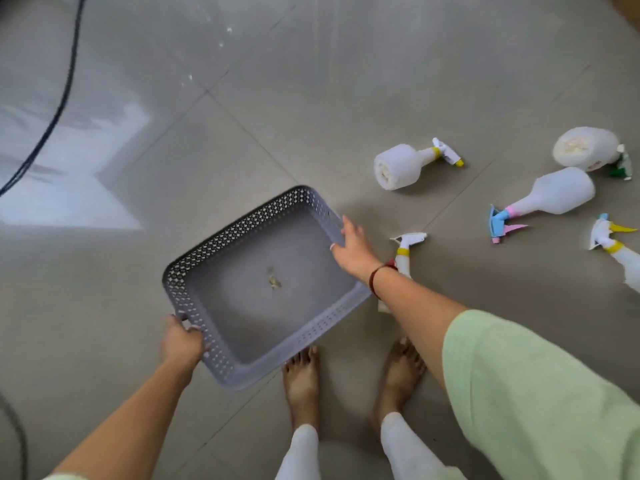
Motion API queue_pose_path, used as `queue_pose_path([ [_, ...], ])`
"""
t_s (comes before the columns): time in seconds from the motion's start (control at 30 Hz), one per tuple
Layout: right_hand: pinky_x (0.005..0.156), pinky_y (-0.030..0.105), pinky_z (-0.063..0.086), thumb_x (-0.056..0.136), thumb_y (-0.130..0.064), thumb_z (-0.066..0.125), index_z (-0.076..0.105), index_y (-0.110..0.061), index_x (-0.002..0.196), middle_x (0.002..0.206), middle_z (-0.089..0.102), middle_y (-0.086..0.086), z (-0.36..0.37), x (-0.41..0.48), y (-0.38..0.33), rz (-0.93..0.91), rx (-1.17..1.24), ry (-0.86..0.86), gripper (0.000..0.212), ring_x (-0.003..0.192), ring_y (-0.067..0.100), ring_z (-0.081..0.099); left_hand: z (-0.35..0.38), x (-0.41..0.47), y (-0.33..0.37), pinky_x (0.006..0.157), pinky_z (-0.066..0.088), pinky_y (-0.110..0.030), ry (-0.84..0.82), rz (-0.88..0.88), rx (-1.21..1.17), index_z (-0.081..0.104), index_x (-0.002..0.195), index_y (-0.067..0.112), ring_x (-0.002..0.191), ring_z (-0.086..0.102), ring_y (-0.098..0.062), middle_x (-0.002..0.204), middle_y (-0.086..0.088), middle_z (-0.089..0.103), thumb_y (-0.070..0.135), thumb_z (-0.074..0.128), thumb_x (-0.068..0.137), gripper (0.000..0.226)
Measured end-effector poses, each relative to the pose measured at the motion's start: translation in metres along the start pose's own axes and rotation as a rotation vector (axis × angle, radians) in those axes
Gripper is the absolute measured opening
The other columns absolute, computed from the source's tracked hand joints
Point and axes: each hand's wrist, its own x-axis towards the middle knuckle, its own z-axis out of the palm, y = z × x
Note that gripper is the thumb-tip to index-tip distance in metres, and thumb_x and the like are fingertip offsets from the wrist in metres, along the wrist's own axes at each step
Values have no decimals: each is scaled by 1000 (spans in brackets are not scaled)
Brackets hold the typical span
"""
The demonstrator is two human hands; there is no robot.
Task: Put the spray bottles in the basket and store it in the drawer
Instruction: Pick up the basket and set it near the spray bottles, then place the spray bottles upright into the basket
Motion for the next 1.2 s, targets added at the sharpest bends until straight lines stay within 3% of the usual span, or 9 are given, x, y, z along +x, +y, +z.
queue_pose_path([
  [0.1,115,42,24,90,-18,50,17,-15,150,149,32,16,-4,30,-8,-54,-74,29,69,136,39,31,34,11,-6,83,55,-57,-18,-92,-87,47,117,6,82,63,-36,95,-21,63,-6,45,84,35],
  [0.2,114,44,27,88,-17,50,19,-18,150,148,34,14,-7,52,-13,-114,-115,48,70,135,39,32,60,20,-6,88,53,-55,-54,-150,-105,49,116,3,97,63,-41,105,-27,64,-4,50,85,31],
  [0.33,113,45,26,86,-13,48,19,-17,150,148,33,14,-7,70,-16,-162,-139,71,70,134,40,32,80,29,-4,72,55,-40,-77,-212,-267,48,117,1,90,60,-34,114,-24,60,-7,46,90,27],
  [0.53,114,42,28,86,-20,52,19,-18,150,148,33,14,-9,84,-14,-144,-153,77,72,135,37,33,88,26,6,94,52,-49,-44,-228,-227,45,126,2,94,62,-36,124,-24,57,-3,51,88,38],
  [0.63,114,41,27,89,-29,56,18,-15,149,149,30,17,-15,75,-1,-134,-152,135,73,136,36,32,87,-1,17,103,42,-47,60,-241,-104,35,137,8,120,47,-44,137,-25,44,8,52,86,54],
  [0.73,110,43,31,90,-32,56,21,-12,148,149,28,18,-23,44,23,-68,-167,237,71,135,37,33,77,-47,34,110,28,-51,144,-75,85,32,139,8,136,28,-41,145,-23,31,14,57,84,62],
  [0.9,108,43,33,86,-32,61,22,-12,146,145,32,18,-37,-2,72,181,-53,378,74,132,38,36,94,-109,55,118,4,-50,-47,410,357,43,134,17,148,5,-29,157,-10,19,19,60,83,54],
  [1.07,100,45,38,76,-46,69,33,-12,137,138,42,16,-38,-7,125,439,-2,294,79,128,37,42,138,-133,97,118,15,-46,-96,501,202,54,124,18,147,10,-28,153,-9,26,18,58,85,39],
  [1.2,100,46,38,73,-54,69,40,-10,132,139,43,15,-23,12,159,511,37,211,79,129,35,43,176,-131,115,112,28,-43,-206,496,165,56,120,17,136,31,-29,139,-11,39,20,58,86,34],
])
